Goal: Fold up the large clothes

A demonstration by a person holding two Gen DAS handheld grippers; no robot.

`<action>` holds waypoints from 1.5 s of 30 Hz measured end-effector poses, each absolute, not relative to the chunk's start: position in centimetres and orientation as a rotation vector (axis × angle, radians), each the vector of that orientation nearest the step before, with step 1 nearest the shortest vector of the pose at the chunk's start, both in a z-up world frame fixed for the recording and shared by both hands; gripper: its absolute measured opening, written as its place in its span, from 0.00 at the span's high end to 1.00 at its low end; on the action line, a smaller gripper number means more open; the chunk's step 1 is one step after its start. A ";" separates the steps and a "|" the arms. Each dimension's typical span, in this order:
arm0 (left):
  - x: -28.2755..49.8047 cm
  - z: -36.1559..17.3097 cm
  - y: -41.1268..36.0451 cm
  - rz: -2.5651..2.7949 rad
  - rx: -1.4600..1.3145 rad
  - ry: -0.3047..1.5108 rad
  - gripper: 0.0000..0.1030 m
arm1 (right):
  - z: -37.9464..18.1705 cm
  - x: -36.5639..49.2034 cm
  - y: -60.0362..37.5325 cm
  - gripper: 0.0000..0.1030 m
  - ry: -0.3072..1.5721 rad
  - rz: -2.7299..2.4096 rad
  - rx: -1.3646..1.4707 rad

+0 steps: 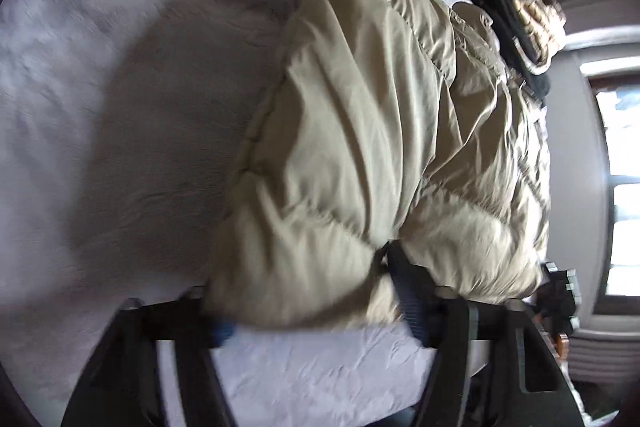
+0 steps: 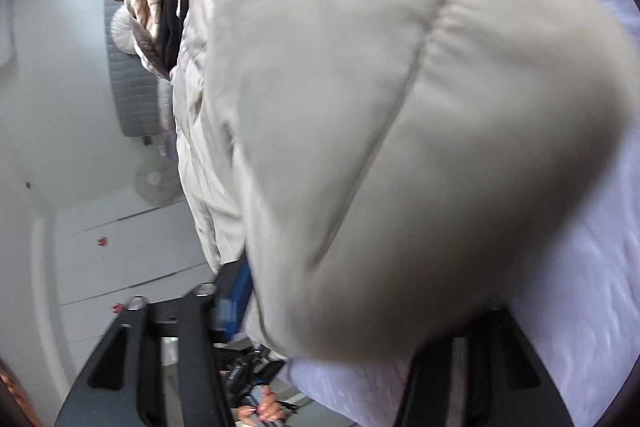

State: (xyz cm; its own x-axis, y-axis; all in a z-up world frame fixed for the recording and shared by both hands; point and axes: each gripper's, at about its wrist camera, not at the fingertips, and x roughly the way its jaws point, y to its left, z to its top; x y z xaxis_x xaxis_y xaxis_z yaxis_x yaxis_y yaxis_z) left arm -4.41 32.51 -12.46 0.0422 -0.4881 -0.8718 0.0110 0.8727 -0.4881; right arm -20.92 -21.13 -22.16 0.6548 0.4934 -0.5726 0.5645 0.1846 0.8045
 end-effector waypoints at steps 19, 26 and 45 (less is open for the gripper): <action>-2.3 -6.4 28.2 -0.377 -0.059 1.431 0.28 | -12.5 -13.2 -9.5 0.17 1.201 0.036 0.823; -1.7 -6.2 27.3 -0.386 -0.059 1.399 0.00 | -12.1 -10.2 -6.3 0.15 1.284 -0.026 0.736; 2.6 -8.2 28.5 -0.294 0.016 1.381 0.00 | -11.4 -3.7 -3.4 0.15 1.273 -0.143 0.469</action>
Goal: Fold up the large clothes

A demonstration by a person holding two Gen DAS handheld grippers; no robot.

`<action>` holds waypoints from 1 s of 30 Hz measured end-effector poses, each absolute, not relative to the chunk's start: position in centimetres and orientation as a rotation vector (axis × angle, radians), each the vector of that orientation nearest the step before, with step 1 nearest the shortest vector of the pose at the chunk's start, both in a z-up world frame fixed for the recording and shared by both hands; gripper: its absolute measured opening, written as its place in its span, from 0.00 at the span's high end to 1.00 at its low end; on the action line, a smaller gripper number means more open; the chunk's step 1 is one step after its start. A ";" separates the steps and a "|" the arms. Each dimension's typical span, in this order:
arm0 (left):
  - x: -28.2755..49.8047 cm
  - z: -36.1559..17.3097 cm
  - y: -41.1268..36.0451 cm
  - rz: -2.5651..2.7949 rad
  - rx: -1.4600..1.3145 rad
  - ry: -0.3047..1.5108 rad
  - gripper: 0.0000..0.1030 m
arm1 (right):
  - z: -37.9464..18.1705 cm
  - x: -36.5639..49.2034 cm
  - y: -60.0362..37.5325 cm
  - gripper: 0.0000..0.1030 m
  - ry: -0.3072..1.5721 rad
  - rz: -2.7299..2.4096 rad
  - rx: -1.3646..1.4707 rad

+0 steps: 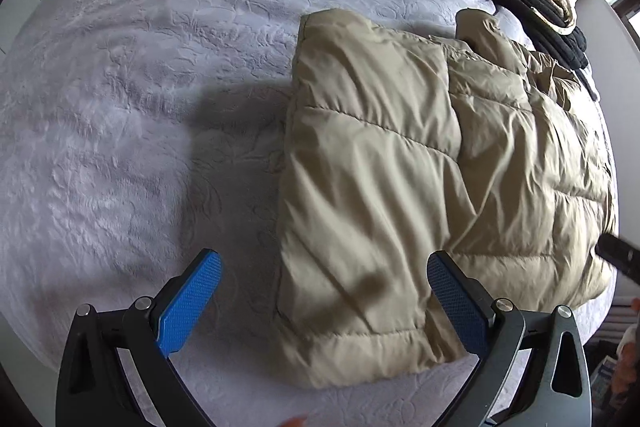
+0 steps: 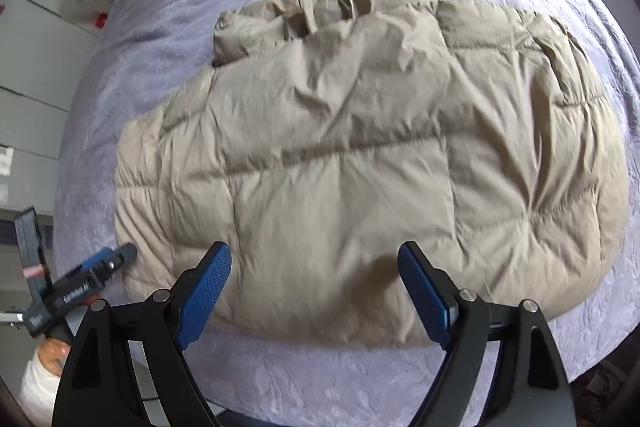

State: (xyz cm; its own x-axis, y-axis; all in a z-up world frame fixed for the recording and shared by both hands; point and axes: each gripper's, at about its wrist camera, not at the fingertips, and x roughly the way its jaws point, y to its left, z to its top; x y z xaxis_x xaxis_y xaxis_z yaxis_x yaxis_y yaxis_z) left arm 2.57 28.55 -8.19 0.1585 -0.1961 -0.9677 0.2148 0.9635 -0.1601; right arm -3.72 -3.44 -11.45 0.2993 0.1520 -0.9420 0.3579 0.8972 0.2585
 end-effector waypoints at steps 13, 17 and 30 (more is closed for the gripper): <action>4.5 -8.9 30.5 -0.422 -0.070 1.371 0.00 | -18.0 0.7 -4.9 0.88 1.341 -0.171 0.469; 7.3 -11.0 32.7 -0.571 -0.294 1.448 0.00 | -18.4 0.4 -5.7 0.88 1.334 -0.169 0.507; 10.7 -18.3 27.3 -0.923 -0.423 1.653 0.30 | -18.2 0.2 -5.7 0.89 1.329 -0.167 0.485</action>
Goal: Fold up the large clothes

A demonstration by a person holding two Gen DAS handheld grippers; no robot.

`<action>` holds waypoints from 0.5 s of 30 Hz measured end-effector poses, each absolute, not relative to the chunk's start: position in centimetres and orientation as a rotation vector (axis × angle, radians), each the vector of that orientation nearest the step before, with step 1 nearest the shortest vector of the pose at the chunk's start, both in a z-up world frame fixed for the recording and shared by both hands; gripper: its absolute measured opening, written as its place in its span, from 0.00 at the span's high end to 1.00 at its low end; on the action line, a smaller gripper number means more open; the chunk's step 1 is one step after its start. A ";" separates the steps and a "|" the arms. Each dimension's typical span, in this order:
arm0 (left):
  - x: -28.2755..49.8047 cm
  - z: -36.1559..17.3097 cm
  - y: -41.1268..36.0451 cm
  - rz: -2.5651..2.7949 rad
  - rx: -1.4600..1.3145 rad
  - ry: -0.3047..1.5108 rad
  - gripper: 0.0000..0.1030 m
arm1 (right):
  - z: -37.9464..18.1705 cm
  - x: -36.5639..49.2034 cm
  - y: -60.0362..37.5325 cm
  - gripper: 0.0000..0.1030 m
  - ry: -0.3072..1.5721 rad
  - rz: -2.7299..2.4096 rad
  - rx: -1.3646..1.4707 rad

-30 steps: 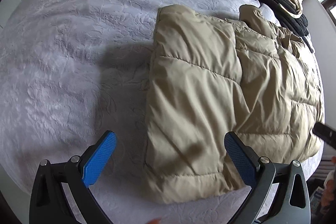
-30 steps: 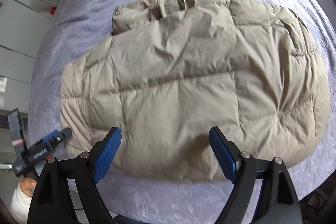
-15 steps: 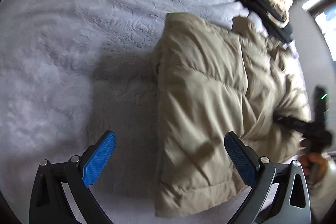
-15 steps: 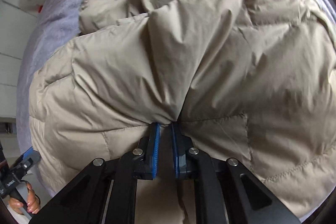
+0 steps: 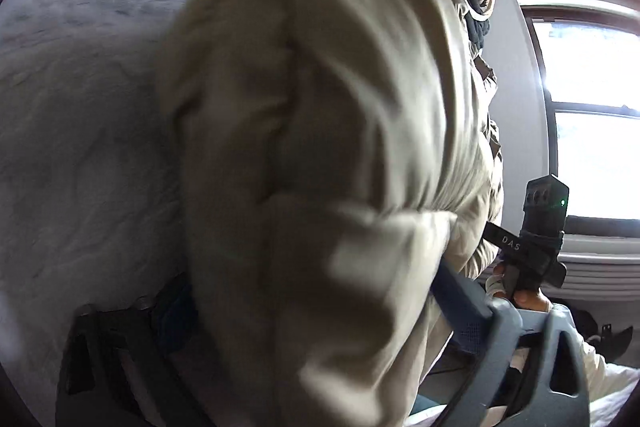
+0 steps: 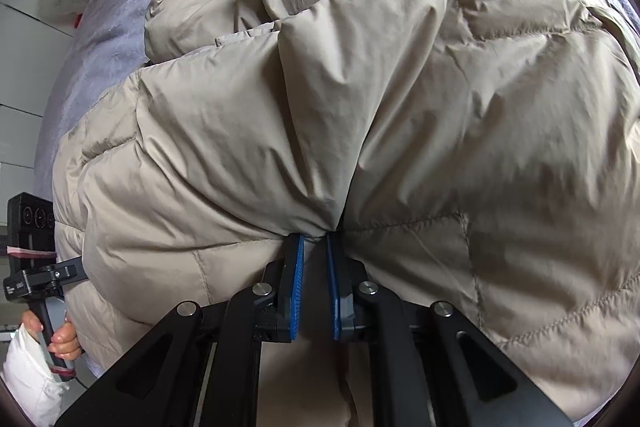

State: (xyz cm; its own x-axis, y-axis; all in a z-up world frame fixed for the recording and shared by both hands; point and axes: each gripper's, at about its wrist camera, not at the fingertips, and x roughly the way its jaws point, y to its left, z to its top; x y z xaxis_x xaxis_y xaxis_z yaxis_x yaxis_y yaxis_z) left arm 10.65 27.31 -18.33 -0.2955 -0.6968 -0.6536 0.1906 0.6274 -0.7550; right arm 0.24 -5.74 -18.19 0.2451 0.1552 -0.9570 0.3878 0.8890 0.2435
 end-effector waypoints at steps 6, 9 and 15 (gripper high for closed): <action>10.2 -16.8 26.7 -0.953 -0.424 1.629 0.68 | -14.4 0.0 -4.1 0.88 1.204 -0.166 0.385; 10.0 -16.1 26.8 -0.936 -0.413 1.625 0.68 | -12.5 0.8 -4.4 0.89 1.130 -0.188 0.316; 8.5 -11.4 24.4 -0.912 -0.354 1.569 0.77 | -16.8 5.5 -7.3 0.89 1.178 -0.131 0.457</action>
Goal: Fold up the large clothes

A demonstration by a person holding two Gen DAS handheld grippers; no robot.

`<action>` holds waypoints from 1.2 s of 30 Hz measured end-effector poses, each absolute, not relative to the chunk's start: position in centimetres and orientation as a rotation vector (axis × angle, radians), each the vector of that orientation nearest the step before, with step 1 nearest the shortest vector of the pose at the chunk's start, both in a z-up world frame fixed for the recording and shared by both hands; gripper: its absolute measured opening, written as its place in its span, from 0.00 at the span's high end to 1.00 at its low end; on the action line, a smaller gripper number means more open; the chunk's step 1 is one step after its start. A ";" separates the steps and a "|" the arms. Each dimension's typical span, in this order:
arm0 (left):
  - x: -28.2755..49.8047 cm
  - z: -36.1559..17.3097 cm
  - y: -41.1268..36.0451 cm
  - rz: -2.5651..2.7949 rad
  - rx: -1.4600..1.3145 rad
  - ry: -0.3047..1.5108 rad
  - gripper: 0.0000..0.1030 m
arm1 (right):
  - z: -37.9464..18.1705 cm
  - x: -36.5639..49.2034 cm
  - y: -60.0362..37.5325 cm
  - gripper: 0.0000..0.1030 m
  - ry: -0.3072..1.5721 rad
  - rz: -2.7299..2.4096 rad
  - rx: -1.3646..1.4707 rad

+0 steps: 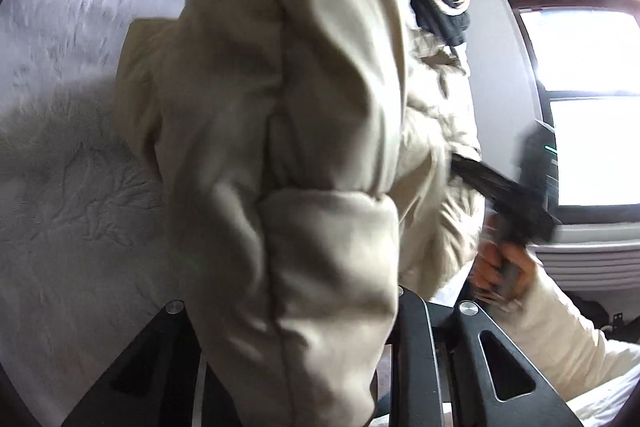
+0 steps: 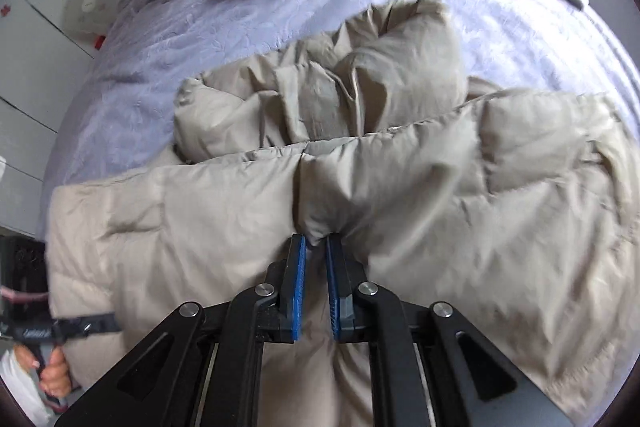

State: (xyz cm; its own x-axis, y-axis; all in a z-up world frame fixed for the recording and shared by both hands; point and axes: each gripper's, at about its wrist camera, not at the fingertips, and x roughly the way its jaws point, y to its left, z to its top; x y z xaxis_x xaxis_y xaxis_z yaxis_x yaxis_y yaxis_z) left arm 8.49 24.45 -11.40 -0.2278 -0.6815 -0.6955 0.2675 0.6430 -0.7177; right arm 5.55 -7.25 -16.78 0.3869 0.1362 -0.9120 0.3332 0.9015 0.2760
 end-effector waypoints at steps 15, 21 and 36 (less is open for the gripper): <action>-0.4 3.4 4.4 -0.866 -0.115 1.439 0.77 | -21.6 5.7 -12.5 0.96 1.188 0.019 0.837; -2.0 4.3 0.1 -0.810 -0.032 1.441 0.77 | -17.6 3.2 -16.2 0.91 1.186 0.061 0.878; -6.6 -1.7 -12.5 -1.054 0.044 1.516 0.27 | -13.8 -15.7 -27.0 0.90 1.081 -0.124 0.953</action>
State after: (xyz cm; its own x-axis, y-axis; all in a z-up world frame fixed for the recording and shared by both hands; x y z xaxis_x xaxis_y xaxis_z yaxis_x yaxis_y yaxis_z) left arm -6.56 -12.52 -1.66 -0.2718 -0.5245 -0.8069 0.5740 0.5846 -0.5733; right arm -15.70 -26.99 -13.84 0.5046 0.3461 -0.7910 0.5160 0.6137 0.5977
